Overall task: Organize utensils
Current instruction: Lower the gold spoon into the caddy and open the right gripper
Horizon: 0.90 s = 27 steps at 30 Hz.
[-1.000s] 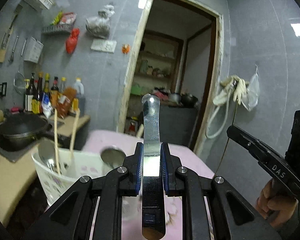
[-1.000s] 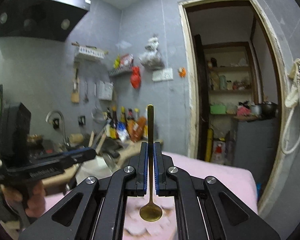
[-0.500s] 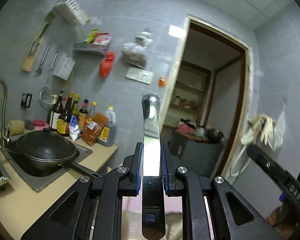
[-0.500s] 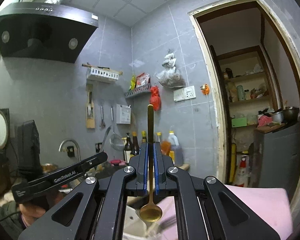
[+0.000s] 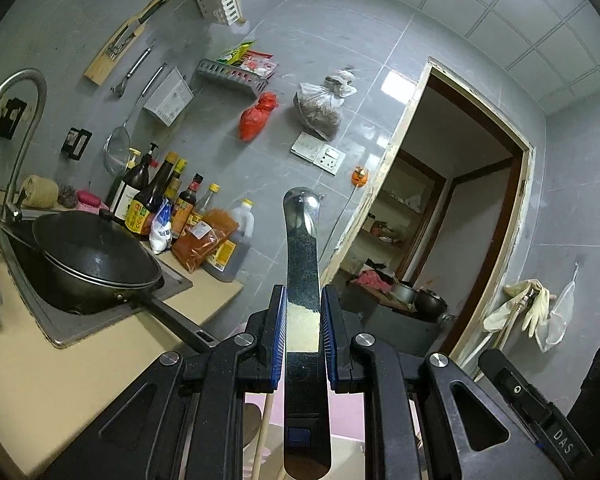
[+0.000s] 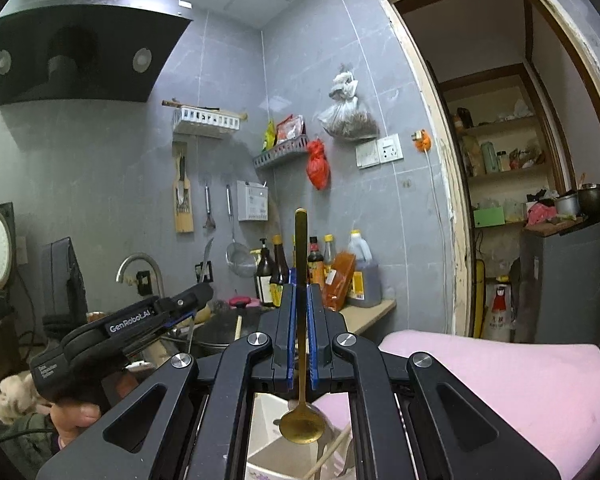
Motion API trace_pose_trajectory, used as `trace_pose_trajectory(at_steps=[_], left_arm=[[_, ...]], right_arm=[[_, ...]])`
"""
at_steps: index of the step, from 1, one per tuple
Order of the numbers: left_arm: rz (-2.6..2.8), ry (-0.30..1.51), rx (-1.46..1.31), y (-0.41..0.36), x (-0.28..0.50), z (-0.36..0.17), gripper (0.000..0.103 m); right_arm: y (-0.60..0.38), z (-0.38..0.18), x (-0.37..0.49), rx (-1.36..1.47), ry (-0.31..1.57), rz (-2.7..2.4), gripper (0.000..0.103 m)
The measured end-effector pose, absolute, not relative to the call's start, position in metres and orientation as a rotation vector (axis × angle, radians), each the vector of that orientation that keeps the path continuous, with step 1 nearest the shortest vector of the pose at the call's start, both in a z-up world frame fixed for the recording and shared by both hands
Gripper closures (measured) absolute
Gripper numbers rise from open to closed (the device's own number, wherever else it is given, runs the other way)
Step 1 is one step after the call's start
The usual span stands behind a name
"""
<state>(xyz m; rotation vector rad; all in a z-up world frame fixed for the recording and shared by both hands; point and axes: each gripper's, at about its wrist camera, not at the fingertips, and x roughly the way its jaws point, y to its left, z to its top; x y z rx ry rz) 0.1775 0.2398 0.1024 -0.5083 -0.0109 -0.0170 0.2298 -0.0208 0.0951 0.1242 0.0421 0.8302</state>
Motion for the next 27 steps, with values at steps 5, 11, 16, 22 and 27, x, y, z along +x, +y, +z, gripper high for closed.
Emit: trace_pose_trajectory(at_steps=[5, 11, 16, 22, 27], left_arm=[[0.032, -0.031, -0.463, 0.228, 0.180, 0.096, 0.089], [0.088, -0.049, -0.396, 0.212, 0.181, 0.081, 0.089], [0.106, -0.027, -0.336, 0.200, 0.181, 0.069, 0.089], [0.104, 0.002, -0.287, 0.190, 0.177, 0.062, 0.089], [0.066, 0.033, -0.285, 0.187, 0.173, 0.060, 0.089]], right_arm=[[-0.023, 0.086, 0.233, 0.147, 0.052, 0.834, 0.100], [-0.021, 0.078, 0.241, 0.150, 0.082, 0.836, 0.100], [-0.020, 0.072, 0.246, 0.155, 0.104, 0.828, 0.100], [-0.017, 0.066, 0.246, 0.140, 0.115, 0.829, 0.100], [-0.018, 0.062, 0.244, 0.142, 0.121, 0.841, 0.099]])
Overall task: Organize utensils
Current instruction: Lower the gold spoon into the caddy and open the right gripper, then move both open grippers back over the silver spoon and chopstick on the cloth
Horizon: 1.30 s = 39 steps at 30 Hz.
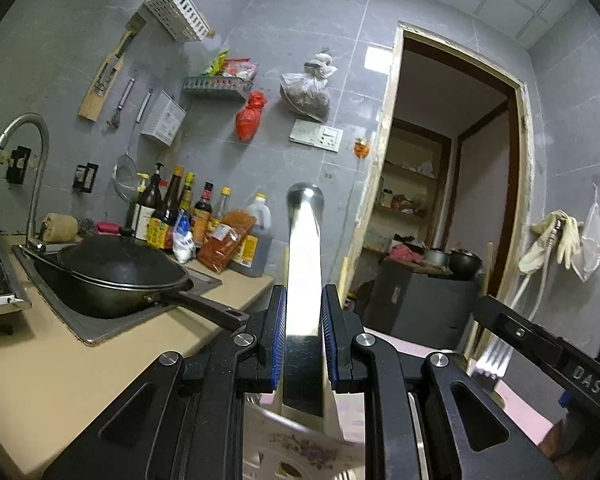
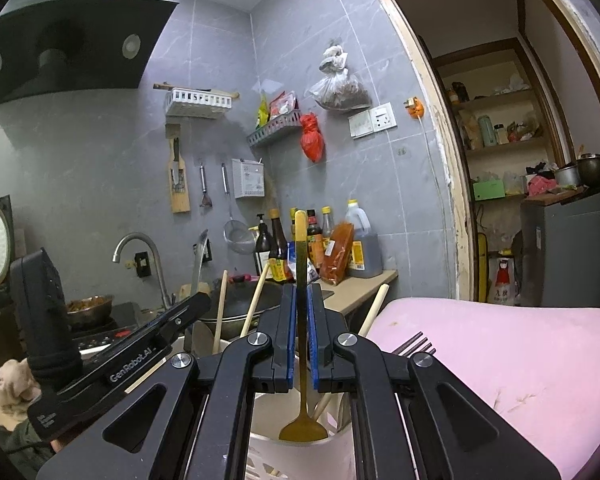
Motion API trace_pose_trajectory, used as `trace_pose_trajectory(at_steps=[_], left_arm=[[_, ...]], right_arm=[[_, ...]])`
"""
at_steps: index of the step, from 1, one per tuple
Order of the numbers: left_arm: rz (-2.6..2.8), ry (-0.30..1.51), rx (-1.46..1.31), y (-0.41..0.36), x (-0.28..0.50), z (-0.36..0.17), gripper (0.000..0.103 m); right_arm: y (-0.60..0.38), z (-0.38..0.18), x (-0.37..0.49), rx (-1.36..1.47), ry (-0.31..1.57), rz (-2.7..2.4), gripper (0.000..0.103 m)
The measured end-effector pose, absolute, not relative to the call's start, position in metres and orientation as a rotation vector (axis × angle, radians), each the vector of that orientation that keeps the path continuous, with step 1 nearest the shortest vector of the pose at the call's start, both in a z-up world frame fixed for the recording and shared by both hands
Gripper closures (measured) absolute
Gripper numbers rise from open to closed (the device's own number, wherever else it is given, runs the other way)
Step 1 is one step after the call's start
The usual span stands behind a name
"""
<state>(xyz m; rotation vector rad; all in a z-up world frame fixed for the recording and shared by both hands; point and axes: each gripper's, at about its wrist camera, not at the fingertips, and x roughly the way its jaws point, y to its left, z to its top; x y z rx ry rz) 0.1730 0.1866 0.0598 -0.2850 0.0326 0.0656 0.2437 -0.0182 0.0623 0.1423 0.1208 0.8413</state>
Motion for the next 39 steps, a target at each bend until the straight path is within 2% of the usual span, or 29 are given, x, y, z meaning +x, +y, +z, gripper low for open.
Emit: trace_pose_trajectory(at_steps=[7, 8, 9, 11, 13, 14, 18, 22, 24, 26, 29, 31, 39], left_arm=[[0.024, 0.020, -0.297, 0.187, 0.155, 0.062, 0.086], [0.023, 0.020, -0.296, 0.187, 0.154, 0.064, 0.084], [0.020, 0.022, -0.296, 0.186, 0.152, 0.065, 0.082], [0.005, 0.034, -0.301, 0.186, 0.149, 0.067, 0.070], [0.007, 0.041, -0.303, 0.185, 0.144, 0.069, 0.065], [0.007, 0.045, -0.298, 0.183, 0.141, 0.071, 0.064], [0.054, 0.068, -0.241, 0.169, 0.134, 0.080, 0.055], [0.050, 0.077, -0.196, 0.152, 0.126, 0.085, 0.038], [0.035, 0.072, -0.189, 0.143, 0.122, 0.086, 0.030], [0.004, 0.074, -0.188, 0.134, 0.118, 0.088, 0.018], [-0.031, 0.073, -0.181, 0.122, 0.114, 0.091, 0.008], [-0.046, 0.072, -0.170, 0.112, 0.111, 0.091, 0.006], [-0.138, 0.151, -0.113, 0.071, 0.113, 0.085, 0.005]], right_arm=[[-0.024, 0.067, 0.239, 0.174, 0.086, 0.865, 0.096], [-0.025, 0.068, 0.238, 0.176, 0.079, 0.864, 0.092], [-0.026, 0.070, 0.236, 0.178, 0.070, 0.860, 0.085], [-0.030, 0.075, 0.231, 0.182, 0.054, 0.849, 0.072], [-0.035, 0.078, 0.227, 0.178, 0.046, 0.836, 0.070], [-0.039, 0.080, 0.224, 0.172, 0.044, 0.820, 0.065], [-0.064, 0.083, 0.216, 0.178, 0.037, 0.775, 0.031], [-0.088, 0.086, 0.210, 0.165, 0.034, 0.715, 0.018], [-0.101, 0.087, 0.206, 0.158, 0.026, 0.686, 0.007], [-0.114, 0.088, 0.201, 0.153, 0.018, 0.655, 0.000], [-0.133, 0.090, 0.192, 0.138, 0.005, 0.608, 0.000], [-0.143, 0.090, 0.187, 0.125, 0.001, 0.584, 0.000], [-0.180, 0.082, 0.170, 0.046, 0.042, 0.491, 0.000]])
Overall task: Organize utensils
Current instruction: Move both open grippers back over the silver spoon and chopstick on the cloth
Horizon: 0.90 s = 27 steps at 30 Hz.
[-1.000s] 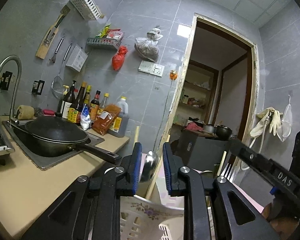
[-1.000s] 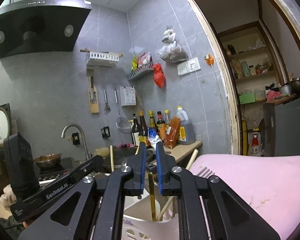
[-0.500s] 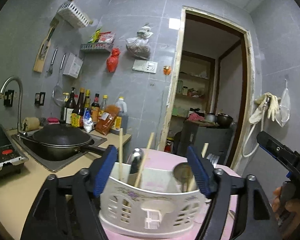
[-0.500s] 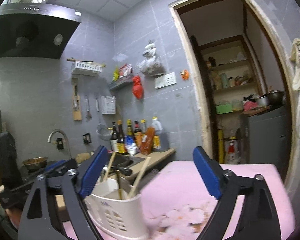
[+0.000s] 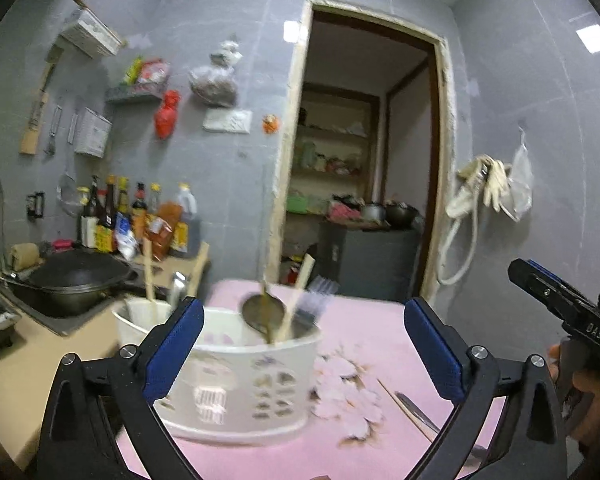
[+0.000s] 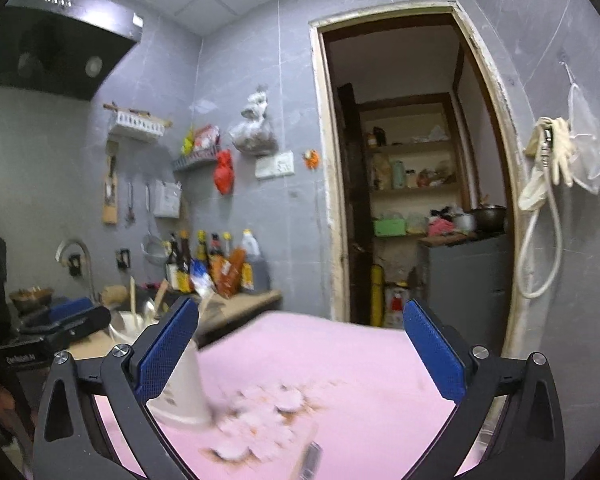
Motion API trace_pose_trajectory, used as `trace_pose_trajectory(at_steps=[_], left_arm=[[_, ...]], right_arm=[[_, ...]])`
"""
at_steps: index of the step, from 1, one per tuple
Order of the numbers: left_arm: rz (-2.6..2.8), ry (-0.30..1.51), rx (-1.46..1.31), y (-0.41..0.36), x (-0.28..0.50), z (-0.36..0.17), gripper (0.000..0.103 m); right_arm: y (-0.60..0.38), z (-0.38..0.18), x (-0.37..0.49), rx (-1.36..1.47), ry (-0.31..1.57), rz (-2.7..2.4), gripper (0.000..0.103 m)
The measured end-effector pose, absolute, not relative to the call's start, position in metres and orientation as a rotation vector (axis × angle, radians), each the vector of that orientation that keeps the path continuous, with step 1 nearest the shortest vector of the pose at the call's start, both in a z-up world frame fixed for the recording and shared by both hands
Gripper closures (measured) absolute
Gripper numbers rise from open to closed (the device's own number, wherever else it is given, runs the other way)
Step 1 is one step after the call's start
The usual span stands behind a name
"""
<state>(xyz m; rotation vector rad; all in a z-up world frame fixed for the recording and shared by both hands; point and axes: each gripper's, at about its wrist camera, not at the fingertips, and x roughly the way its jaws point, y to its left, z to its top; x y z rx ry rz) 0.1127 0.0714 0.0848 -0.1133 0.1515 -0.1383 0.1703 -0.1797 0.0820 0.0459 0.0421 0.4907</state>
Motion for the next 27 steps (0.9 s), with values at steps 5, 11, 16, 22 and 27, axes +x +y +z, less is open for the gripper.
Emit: trace_pose_trajectory(at_steps=[5, 11, 16, 22, 27], left_arm=[[-0.201, 0.272, -0.097, 0.050, 0.127, 0.067, 0.005], [-0.203, 0.400, -0.049, 0.030, 0.148, 0.053, 0.005], [-0.190, 0.541, -0.020, 0.015, 0.168, 0.037, 0.005], [-0.226, 0.720, 0.021, -0.003, 0.193, 0.016, 0.005], [-0.227, 0.810, 0.032, -0.008, 0.206, 0.003, 0.005]], right_arm=[[-0.198, 0.064, 0.174, -0.008, 0.170, 0.442, 0.000], [-0.212, 0.038, 0.184, -0.049, 0.355, 0.433, 0.000], [-0.206, 0.014, 0.195, -0.110, 0.515, 0.448, 0.008], [-0.194, -0.011, 0.207, -0.157, 0.665, 0.493, 0.040], [-0.180, -0.027, 0.214, -0.216, 0.763, 0.525, 0.046]])
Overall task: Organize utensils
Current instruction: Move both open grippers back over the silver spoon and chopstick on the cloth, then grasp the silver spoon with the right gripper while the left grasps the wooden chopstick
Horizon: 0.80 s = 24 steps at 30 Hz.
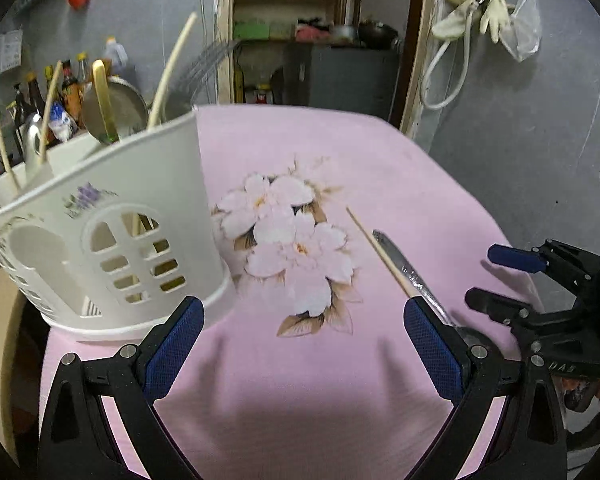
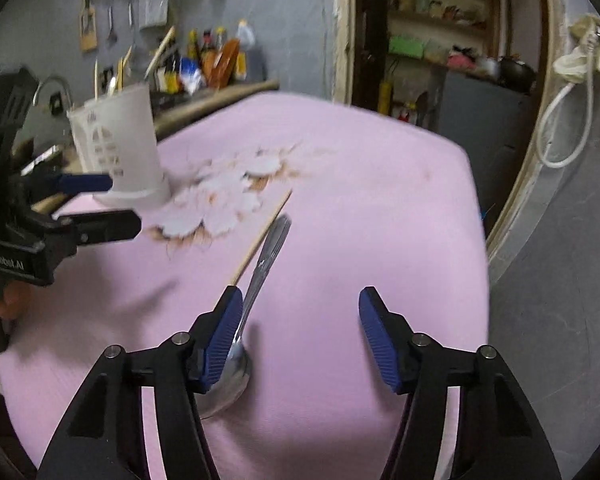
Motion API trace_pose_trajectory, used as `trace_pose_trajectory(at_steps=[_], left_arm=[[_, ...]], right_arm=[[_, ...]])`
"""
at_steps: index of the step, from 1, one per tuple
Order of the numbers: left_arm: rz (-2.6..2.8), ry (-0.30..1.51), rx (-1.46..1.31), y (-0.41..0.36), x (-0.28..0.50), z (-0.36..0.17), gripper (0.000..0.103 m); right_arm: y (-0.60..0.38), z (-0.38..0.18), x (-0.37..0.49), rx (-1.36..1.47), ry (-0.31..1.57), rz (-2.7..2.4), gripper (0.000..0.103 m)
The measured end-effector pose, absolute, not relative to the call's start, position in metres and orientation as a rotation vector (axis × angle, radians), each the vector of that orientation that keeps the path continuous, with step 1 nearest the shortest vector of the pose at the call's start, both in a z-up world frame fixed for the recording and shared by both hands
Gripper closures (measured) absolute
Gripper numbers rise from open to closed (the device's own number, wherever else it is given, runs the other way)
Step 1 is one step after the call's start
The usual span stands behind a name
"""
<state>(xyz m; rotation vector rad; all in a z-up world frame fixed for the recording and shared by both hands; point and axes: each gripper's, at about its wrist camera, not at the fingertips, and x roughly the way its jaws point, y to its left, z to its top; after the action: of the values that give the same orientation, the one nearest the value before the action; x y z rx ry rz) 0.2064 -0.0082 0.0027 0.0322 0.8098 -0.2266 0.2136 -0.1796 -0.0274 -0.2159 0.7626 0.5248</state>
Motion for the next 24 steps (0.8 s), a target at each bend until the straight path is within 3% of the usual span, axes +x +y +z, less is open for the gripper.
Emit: trace_pose_trajectory(at_steps=[7, 10, 12, 18, 24], left_arm=[[-0.224, 0.869, -0.012, 0.001, 0.217, -0.007, 0.006], [-0.237, 0.880, -0.022, 0.002, 0.218, -0.005, 0.010], [-0.249, 0.891, -0.021, 0.000, 0.219, -0.005, 0.014], [-0.303, 0.915, 0.000, -0.013, 0.222, -0.002, 0.027], [-0.384, 0.955, 0.056, -0.043, 0.235, -0.005, 0.048]], right_arm=[[-0.154, -0.041, 0.221, -0.327, 0.832, 0.539, 0.051], [-0.143, -0.045, 0.221, -0.387, 0.832, 0.535, 0.055], [-0.143, -0.045, 0.222, -0.391, 0.836, 0.534, 0.069], [-0.158, -0.043, 0.220, -0.442, 0.806, 0.465, 0.100], [-0.178, -0.040, 0.217, -0.410, 0.781, 0.428, 0.101]])
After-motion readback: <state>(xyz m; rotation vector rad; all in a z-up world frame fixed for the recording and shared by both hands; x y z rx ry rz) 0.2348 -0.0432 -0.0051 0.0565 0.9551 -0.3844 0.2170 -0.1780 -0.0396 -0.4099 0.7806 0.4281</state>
